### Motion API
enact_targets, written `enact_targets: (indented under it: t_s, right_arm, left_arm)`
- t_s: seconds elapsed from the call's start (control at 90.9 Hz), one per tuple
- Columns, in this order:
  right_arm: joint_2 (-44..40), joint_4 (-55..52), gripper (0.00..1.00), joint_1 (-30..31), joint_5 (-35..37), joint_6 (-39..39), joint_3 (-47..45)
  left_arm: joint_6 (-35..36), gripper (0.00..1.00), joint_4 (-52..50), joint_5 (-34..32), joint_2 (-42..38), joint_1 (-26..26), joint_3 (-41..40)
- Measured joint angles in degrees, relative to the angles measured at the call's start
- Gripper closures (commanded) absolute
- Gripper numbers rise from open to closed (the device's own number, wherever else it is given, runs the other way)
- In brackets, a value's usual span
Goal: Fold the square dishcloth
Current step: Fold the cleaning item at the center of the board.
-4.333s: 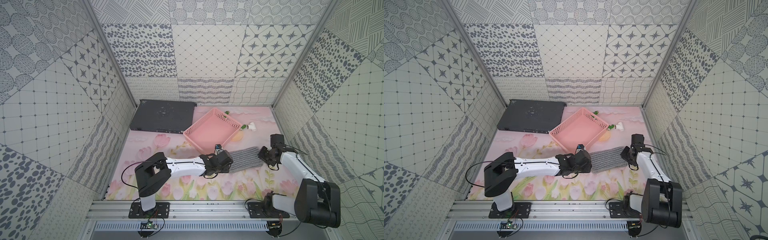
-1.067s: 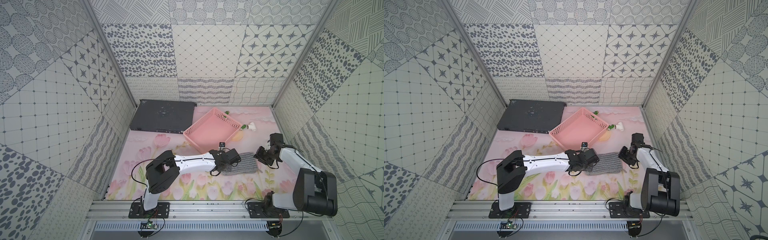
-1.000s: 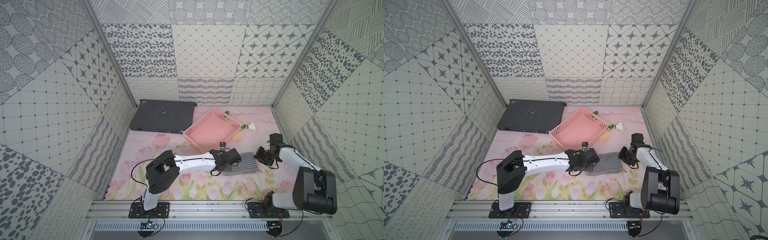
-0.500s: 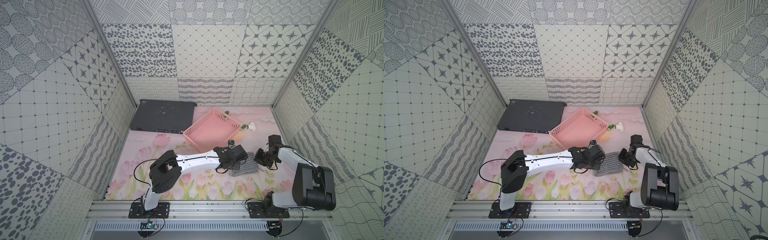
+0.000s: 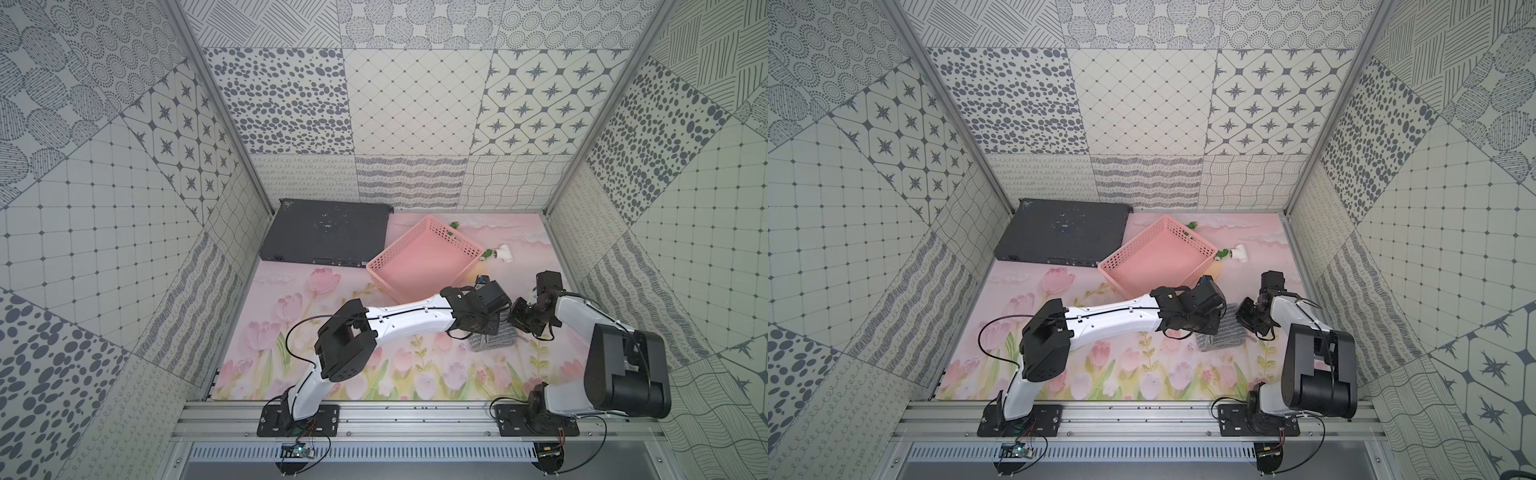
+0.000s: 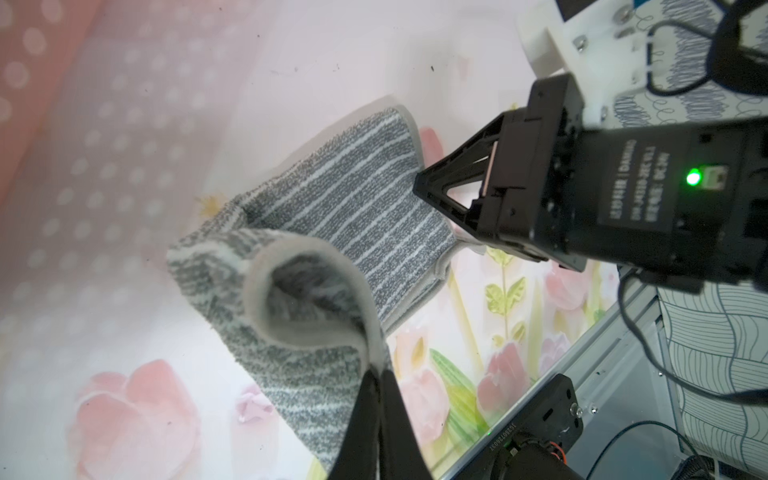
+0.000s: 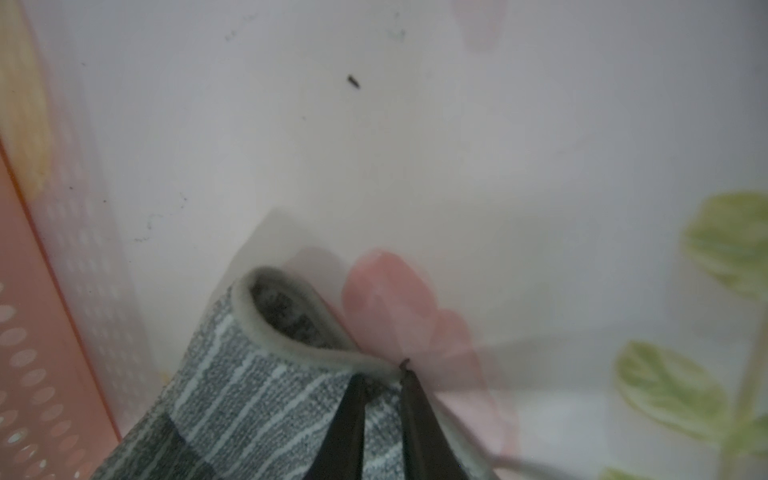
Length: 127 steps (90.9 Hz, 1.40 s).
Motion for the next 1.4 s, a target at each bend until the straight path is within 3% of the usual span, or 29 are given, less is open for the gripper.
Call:
enact_targets:
  t_s: [0.418, 0.605, 0.902, 1.398]
  right_arm:
    - [-0.7, 3.3, 0.79, 13.6, 3.2, 9.5, -0.7]
    - [-0.7, 4.0, 0.77, 17.0, 4.8, 12.7, -0.7]
    - [-1.2, 3.7, 0.73, 16.2, 5.4, 12.9, -0.7]
    - [-4.7, 1.6, 0.75, 8.3, 1.8, 7.9, -0.7]
  left_arm:
    - [2.7, 1.00, -1.9, 0.5, -5.0, 4.5, -5.3]
    - [4.2, 1.00, -2.3, 0.5, -8.0, 5.1, -6.9]
    - [4.4, 1.00, -2.4, 2.5, -5.0, 4.9, -3.8]
    - [1.6, 1.00, -4.9, 3.4, 4.1, 3.0, 5.9]
